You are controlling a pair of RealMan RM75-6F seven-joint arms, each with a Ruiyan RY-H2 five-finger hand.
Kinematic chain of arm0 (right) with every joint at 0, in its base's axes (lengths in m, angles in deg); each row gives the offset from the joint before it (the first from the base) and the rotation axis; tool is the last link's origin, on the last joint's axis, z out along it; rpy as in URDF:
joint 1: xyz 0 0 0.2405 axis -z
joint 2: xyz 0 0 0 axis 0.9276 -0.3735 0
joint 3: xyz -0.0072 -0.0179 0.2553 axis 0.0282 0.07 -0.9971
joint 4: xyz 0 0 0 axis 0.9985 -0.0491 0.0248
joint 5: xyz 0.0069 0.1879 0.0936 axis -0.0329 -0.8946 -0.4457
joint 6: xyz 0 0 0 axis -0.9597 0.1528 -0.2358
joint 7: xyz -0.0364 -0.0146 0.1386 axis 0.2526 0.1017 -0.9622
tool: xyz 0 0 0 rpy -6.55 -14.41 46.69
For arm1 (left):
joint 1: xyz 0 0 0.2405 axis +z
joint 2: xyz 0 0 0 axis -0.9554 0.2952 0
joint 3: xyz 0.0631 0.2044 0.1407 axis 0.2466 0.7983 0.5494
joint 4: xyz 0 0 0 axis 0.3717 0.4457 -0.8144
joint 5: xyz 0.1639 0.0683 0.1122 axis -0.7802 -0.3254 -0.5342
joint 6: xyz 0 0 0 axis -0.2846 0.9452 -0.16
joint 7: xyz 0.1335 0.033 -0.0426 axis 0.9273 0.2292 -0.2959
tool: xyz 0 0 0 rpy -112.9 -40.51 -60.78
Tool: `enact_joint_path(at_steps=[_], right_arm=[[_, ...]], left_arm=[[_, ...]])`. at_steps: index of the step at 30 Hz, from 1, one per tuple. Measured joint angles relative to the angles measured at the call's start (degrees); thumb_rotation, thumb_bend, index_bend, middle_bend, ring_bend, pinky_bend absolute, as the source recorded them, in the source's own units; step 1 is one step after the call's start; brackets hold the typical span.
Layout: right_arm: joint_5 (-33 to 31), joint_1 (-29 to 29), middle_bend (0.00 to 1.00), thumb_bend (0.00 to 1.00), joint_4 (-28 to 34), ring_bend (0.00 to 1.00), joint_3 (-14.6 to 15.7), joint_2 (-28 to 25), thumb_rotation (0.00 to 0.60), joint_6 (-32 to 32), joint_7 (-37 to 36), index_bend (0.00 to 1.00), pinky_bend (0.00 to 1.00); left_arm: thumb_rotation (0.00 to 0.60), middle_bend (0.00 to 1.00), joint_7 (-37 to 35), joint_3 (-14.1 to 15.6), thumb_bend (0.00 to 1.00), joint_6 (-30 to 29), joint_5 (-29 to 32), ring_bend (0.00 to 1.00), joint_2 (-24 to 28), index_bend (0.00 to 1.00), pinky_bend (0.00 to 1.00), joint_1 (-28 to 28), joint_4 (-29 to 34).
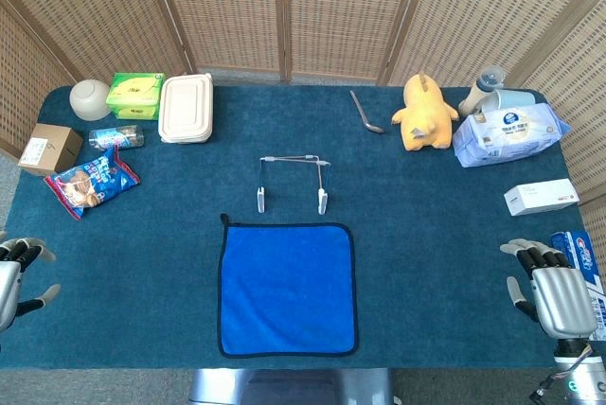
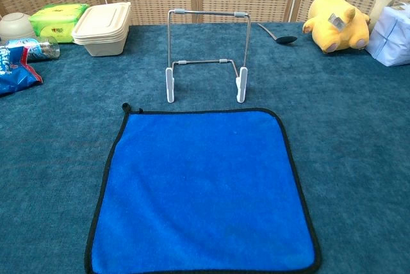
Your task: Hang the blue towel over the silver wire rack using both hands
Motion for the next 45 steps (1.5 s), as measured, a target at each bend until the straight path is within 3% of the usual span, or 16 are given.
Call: enact_joint_path(at_steps=[18, 27, 37, 45], right_arm=[[1.4, -0.8, 0.30, 0.40, -0.8, 0.26, 0.3, 0.1, 0.600, -0.9, -1.4, 0.29, 0.33], [5.4, -4.0, 0.30, 0.29, -3.8, 0.26, 0.1, 1.2, 0.600, -2.7, -2.1, 0.29, 0.33], [14.2, -11.0, 0.29, 0.24, -11.8, 0.24, 0.6, 7.1, 0.600, -5.2, -3.8, 0.26, 0.33], [18.3, -17.3, 0.29, 0.24, -16.9, 0.23, 2.4, 13.5, 0.600, -11.0, -4.1, 0.24, 0.33]], left_arm=[[0.600, 0.35, -1.5, 0.5, 0.24, 0.7, -1.4, 0.29, 0.6, 0.46, 0.16, -0.1, -0.4], [0.600, 0.36, -1.8, 0.8, 0.25, 1.2, -4.0, 0.29, 1.5, 0.46, 0.19, -1.0, 0.0], [0.600, 0.37, -2.0, 1.0, 0.25, 1.0, -8.8, 0.29, 1.7, 0.46, 0.22, -2.7, 1.3], [0.600, 0.37, -2.4, 0.9, 0.24, 3.0, -8.7, 0.29, 1.4, 0.46, 0.22, -4.0, 1.9]])
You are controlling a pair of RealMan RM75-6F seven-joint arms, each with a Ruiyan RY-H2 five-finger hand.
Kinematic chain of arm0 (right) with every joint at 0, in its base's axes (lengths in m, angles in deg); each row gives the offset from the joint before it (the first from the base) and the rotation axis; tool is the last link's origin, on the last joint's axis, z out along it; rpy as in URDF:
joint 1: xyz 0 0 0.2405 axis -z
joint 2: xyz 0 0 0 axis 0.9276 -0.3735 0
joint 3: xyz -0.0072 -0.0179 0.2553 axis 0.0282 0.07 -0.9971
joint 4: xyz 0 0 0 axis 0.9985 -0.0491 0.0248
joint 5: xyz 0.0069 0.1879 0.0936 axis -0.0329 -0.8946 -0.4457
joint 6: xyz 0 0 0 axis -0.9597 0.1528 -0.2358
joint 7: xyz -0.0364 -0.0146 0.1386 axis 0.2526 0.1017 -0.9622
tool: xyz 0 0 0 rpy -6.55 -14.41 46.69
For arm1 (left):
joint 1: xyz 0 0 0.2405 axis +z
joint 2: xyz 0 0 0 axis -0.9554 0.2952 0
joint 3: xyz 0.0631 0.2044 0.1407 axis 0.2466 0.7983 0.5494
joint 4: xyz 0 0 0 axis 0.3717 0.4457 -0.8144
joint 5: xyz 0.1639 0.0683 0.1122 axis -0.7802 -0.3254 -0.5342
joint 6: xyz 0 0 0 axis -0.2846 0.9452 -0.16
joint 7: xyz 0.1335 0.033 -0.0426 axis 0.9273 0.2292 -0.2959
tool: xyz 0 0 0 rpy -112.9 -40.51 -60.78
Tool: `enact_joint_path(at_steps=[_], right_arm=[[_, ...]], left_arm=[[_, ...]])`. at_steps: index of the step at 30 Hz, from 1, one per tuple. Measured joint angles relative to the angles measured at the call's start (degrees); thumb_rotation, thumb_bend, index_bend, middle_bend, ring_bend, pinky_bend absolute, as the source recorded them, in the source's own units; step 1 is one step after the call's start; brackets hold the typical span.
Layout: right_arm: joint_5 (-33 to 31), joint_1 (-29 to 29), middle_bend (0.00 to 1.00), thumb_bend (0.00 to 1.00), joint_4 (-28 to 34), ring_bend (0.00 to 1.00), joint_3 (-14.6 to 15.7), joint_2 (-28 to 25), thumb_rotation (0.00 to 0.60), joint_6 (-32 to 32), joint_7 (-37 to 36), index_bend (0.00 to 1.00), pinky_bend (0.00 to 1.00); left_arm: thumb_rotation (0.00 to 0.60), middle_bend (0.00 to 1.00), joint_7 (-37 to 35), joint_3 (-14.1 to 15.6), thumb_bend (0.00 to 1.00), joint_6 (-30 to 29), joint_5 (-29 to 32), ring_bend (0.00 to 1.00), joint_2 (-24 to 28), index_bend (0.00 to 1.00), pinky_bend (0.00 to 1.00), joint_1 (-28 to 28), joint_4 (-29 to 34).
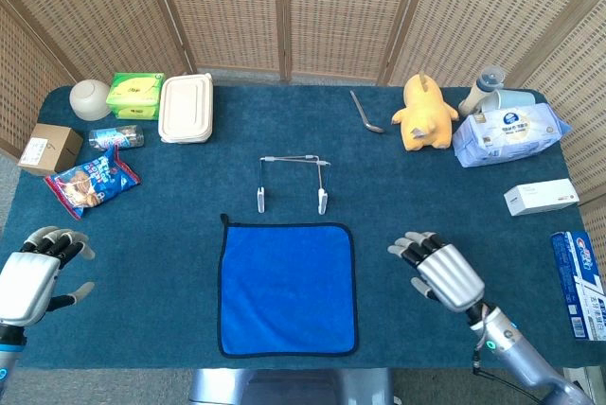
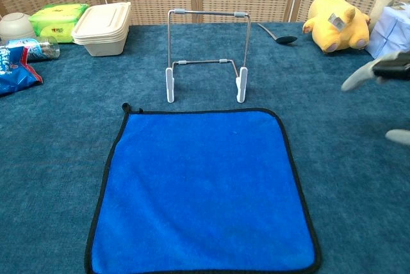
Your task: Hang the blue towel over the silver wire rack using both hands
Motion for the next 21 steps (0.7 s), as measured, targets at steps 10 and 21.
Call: enact_joint_path(at_steps=[10, 21], right_arm=[[1.3, -4.8, 0.26, 0.24, -4.7, 0.22, 1.0, 5.5, 0.600, -3.4, -1.7, 0.21, 0.33], [2.9, -7.7, 0.24, 0.12, -13.4, 0.17, 1.9, 12.1, 0.600, -1.7, -3.2, 0.18, 0.31]], left_arm=[[0.600, 0.37, 0.3, 0.0, 0.25, 0.3, 0.0, 0.29, 0.0, 0.45, 0.22, -0.4, 0.5], [0.600, 0.36, 0.4, 0.1, 0.25, 0.7, 0.6, 0.29, 0.2, 0.44, 0.22, -0.6, 1.1]])
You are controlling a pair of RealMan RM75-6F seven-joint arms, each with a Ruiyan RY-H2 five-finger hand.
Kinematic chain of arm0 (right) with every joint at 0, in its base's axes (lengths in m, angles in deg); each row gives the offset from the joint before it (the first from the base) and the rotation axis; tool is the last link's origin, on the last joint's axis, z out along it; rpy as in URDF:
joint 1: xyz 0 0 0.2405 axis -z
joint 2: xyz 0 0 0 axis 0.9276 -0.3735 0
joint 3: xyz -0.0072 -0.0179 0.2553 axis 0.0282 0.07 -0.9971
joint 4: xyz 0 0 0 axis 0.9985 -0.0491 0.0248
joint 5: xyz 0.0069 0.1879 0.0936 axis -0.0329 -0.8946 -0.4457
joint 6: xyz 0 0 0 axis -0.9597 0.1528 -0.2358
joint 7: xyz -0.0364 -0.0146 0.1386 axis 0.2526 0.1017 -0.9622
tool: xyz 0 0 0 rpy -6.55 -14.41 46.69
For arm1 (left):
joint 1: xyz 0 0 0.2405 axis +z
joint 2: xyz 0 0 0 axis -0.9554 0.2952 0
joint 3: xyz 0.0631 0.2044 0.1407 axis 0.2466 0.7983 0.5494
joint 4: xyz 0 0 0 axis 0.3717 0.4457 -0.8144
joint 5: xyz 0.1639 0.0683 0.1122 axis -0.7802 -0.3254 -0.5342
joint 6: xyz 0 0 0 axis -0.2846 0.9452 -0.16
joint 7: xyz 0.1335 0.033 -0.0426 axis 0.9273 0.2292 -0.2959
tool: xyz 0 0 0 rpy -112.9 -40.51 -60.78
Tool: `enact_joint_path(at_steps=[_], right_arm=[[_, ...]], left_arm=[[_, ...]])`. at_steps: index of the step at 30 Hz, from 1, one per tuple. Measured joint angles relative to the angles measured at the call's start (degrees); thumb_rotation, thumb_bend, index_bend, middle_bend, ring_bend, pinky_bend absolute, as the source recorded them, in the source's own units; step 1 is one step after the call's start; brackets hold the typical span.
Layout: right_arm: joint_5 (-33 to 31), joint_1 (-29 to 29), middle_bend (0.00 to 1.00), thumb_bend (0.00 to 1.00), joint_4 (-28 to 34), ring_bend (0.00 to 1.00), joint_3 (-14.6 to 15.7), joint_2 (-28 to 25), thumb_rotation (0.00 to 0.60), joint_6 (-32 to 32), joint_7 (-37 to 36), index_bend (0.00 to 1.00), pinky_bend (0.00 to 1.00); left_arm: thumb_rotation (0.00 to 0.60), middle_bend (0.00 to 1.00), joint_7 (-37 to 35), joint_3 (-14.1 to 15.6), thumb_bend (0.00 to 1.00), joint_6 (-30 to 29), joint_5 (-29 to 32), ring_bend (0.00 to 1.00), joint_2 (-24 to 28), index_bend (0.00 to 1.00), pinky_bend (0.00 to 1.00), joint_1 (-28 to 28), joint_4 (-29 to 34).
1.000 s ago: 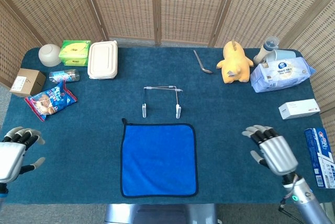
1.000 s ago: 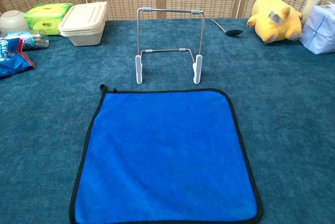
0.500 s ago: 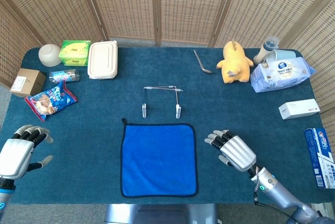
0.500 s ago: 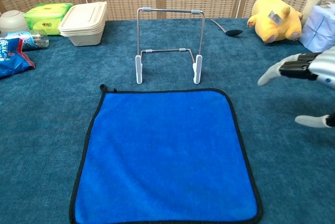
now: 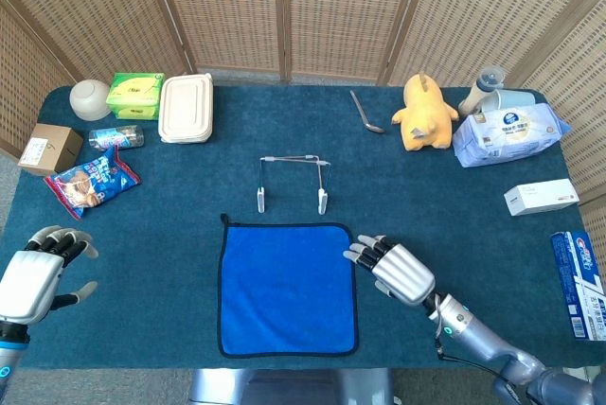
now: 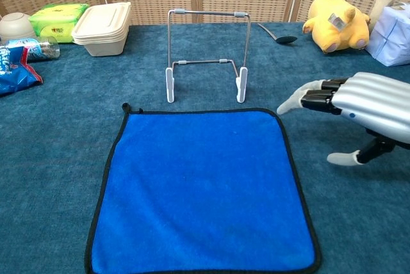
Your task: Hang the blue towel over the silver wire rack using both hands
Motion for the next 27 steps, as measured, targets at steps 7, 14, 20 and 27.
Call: enact_joint_path(at_steps=[7, 14, 20, 27], right_arm=[[0.4, -1.4, 0.24, 0.08, -5.7, 0.17, 0.8, 3.8, 0.600, 2.1, -2.4, 0.19, 0.31], [0.3, -2.9, 0.24, 0.08, -9.5, 0.17, 2.0, 6.6, 0.600, 2.5, -4.1, 0.19, 0.31], [-0.2, -4.1, 0.24, 0.08, -11.1, 0.17, 2.6, 8.0, 0.600, 2.6, -4.9, 0.19, 0.31], [-0.9, -5.5, 0.24, 0.08, -11.8, 0.17, 2.9, 8.7, 0.600, 2.1, -5.2, 0.19, 0.31]], left_arm=[[0.600, 0.36, 0.0, -0.2, 0.25, -0.2, -0.2, 0.29, 0.2, 0.44, 0.22, -0.2, 0.4], [0.600, 0.36, -0.5, -0.6, 0.25, -0.7, 0.0, 0.29, 0.8, 0.42, 0.22, -0.3, 0.9], [0.600, 0.36, -1.1, -0.5, 0.24, -0.7, 0.3, 0.29, 0.9, 0.42, 0.22, -0.2, 0.6], [0.600, 0.36, -1.5, -0.4, 0.24, -0.5, 0.6, 0.29, 0.9, 0.42, 0.22, -0.2, 0.3]])
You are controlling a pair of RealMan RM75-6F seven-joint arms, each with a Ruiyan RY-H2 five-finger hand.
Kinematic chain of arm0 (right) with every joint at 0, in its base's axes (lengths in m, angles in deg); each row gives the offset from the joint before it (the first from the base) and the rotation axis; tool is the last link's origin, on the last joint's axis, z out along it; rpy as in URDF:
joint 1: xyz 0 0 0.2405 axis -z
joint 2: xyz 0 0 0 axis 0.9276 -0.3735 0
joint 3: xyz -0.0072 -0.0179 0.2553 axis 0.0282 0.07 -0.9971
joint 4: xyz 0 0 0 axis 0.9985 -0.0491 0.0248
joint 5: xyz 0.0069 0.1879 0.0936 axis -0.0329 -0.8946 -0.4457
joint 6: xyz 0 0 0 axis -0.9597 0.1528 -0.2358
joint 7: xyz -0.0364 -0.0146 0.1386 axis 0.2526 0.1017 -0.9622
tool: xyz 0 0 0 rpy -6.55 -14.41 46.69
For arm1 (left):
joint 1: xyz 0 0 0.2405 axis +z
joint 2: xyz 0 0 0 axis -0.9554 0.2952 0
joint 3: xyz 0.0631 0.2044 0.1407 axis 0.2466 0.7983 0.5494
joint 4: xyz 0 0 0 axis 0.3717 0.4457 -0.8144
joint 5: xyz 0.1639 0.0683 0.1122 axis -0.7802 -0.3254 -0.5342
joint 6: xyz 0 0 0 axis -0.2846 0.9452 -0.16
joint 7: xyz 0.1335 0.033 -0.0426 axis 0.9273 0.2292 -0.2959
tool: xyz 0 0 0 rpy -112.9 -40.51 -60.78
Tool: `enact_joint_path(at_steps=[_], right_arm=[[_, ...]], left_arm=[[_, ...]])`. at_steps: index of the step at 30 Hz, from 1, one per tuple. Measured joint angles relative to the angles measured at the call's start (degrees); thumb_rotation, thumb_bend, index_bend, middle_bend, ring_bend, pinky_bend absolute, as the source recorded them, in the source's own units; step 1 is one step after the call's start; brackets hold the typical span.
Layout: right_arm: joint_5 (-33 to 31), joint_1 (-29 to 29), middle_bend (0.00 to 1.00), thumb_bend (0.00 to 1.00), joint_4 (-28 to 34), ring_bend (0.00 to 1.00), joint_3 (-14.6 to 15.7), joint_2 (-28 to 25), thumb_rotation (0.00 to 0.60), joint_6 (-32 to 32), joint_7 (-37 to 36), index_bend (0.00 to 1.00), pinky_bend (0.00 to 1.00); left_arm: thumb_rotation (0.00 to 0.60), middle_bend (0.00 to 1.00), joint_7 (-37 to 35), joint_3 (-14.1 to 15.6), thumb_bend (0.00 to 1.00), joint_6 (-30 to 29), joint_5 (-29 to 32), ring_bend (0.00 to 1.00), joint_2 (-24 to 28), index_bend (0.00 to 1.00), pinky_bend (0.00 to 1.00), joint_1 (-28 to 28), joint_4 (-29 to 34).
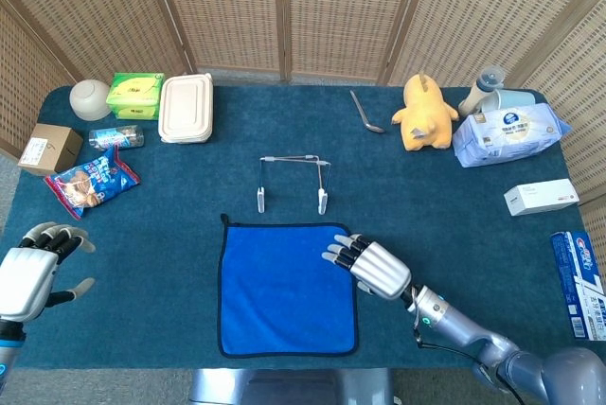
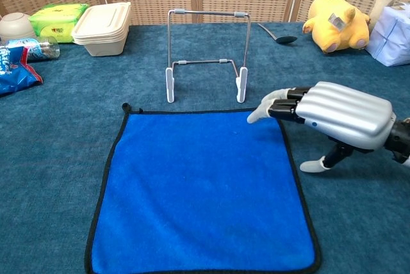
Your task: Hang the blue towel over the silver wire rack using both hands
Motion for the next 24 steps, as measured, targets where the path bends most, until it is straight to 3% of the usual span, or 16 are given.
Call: enact_joint_path(at_steps=[24], right_arm=[[-1.5, -2.8, 0.24, 0.08, 0.2, 0.17, 0.9, 1.4, 0.600, -1.9, 1.3, 0.19, 0.31]], left_arm=[[0.600, 0.35, -1.6, 0.2, 0.25, 0.1, 0.6, 0.29, -0.7, 0.42, 0.22, 0.2, -1.8]])
